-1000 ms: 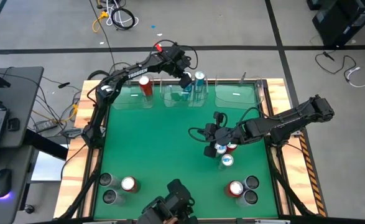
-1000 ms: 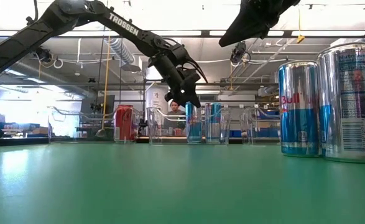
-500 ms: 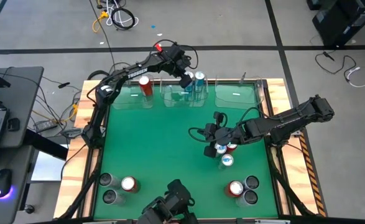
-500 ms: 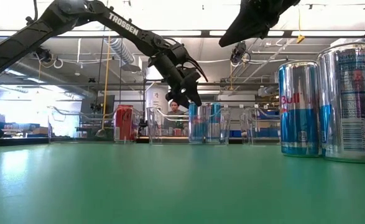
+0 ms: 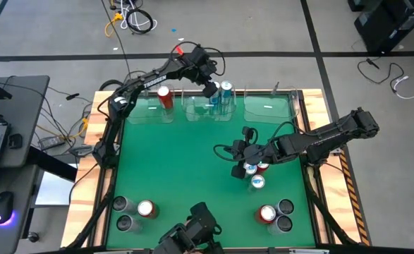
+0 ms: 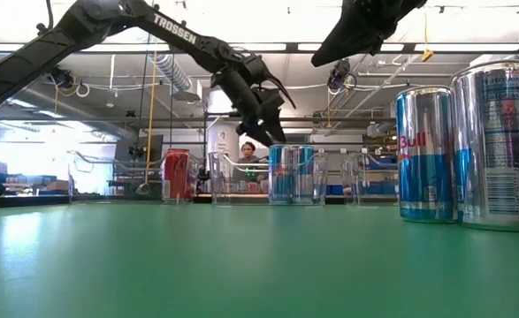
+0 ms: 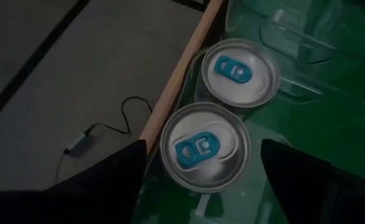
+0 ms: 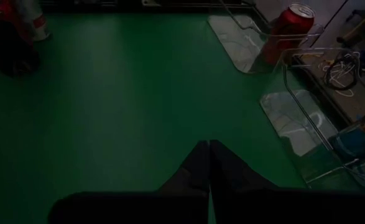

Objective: Sort soda cans
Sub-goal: Put the blue soda can into the transparent middle bin

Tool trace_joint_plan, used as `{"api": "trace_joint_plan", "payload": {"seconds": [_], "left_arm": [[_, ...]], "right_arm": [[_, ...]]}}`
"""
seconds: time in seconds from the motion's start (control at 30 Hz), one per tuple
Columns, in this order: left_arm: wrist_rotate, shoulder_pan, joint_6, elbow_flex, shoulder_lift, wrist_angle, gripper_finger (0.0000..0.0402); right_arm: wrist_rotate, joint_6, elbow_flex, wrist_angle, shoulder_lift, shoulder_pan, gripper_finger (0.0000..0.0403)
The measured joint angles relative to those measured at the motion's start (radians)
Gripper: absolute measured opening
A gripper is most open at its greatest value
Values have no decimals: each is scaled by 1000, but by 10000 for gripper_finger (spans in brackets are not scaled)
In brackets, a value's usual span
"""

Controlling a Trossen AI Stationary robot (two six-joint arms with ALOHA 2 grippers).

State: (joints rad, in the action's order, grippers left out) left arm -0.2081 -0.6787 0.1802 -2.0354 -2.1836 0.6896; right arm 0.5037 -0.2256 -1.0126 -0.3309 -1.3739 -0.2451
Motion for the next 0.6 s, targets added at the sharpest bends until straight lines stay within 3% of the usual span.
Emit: {"api": "trace_joint_plan", "payload": {"seconds": [0.17, 0.3, 0.6], "left_arm": [[0, 6, 12, -39, 20, 56, 314], [0, 24, 13, -40, 36, 56, 288], [-22, 65, 51, -18, 38, -4, 155]], "right_arm": [[0, 0, 0, 0, 0, 0, 2], [0, 0, 0, 1, 0, 4, 5], [-44, 0, 0, 1, 0, 7, 5]]}}
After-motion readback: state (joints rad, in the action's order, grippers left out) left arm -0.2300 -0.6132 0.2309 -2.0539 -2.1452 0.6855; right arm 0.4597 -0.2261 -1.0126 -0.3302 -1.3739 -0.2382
